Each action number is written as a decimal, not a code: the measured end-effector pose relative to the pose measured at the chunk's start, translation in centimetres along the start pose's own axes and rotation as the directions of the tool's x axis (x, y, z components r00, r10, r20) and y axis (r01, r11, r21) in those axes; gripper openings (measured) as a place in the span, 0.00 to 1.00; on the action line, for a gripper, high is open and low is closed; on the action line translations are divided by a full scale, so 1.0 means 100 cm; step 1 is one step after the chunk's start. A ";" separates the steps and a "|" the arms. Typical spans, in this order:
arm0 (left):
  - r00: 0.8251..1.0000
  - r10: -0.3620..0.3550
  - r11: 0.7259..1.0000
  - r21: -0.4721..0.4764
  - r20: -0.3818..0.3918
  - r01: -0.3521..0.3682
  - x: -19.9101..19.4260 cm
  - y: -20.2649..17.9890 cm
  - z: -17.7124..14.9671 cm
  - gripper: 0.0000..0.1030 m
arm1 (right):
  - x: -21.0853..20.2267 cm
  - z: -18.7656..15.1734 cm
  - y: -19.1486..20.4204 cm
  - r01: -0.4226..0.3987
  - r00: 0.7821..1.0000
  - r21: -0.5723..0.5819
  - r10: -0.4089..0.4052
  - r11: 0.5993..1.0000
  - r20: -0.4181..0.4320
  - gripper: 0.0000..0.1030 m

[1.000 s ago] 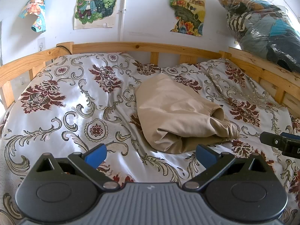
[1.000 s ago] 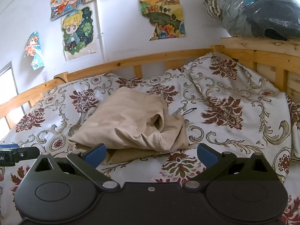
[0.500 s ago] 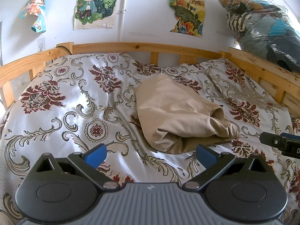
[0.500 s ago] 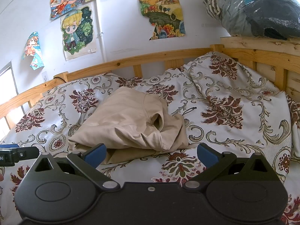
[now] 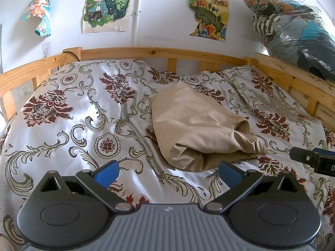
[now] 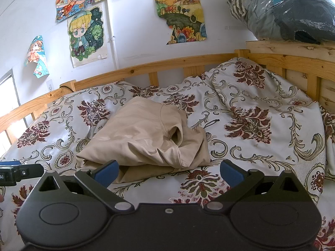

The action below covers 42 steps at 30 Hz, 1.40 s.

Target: Fold large clothes

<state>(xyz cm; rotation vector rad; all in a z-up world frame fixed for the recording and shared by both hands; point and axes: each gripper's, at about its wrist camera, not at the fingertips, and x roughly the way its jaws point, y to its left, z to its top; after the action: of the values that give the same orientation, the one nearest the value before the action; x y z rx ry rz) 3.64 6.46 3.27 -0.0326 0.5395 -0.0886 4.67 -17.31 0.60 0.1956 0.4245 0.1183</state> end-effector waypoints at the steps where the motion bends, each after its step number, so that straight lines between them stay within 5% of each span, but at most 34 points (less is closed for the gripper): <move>1: 1.000 0.001 1.000 0.000 0.000 -0.001 0.000 0.000 0.000 0.99 | 0.000 0.001 -0.001 0.000 1.000 0.000 0.000 1.000 0.000 0.99; 17: 0.997 0.075 0.997 0.032 0.016 -0.076 -0.002 -0.002 0.002 0.99 | 0.000 0.002 -0.002 -0.001 1.000 0.001 0.001 1.000 -0.001 0.99; 42: 0.997 0.075 0.996 0.051 0.022 -0.076 -0.002 -0.001 0.001 0.99 | 0.001 0.002 -0.002 -0.001 1.000 0.003 0.001 1.000 -0.003 0.99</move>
<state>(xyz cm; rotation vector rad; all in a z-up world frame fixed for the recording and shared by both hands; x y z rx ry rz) 3.49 6.38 3.49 0.0370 0.5181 -0.0280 4.86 -17.53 0.69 0.1982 0.4273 0.1191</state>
